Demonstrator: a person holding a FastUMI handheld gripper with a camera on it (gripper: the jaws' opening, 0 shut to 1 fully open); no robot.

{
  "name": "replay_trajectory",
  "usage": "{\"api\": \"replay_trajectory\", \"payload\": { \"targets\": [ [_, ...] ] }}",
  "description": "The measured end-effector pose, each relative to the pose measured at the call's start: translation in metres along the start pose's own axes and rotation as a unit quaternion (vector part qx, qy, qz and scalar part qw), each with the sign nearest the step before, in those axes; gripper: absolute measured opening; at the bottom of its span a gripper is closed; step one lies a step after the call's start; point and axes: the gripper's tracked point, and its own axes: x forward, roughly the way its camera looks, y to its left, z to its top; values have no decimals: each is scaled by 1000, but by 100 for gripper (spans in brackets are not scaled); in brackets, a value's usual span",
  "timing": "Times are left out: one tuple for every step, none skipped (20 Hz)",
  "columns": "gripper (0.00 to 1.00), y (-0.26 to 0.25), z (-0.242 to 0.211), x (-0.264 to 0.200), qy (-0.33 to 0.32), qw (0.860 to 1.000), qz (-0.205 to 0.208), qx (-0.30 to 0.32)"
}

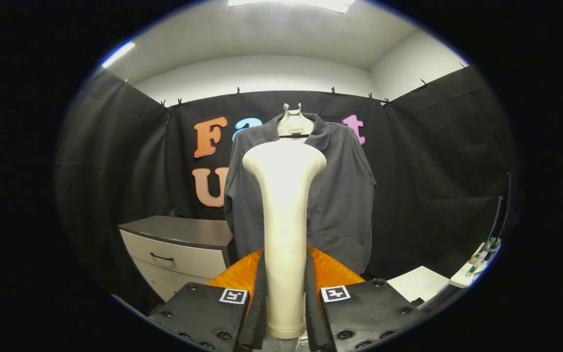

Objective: Iron the clothes twice with a garment steamer, once on the left side and once on the right side.

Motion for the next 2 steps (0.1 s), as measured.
{"api": "replay_trajectory", "payload": {
  "targets": [
    [41, -1, 1, -1, -1, 1000, -1, 1],
    [41, -1, 1, 0, -1, 1000, -2, 1]
  ]
}}
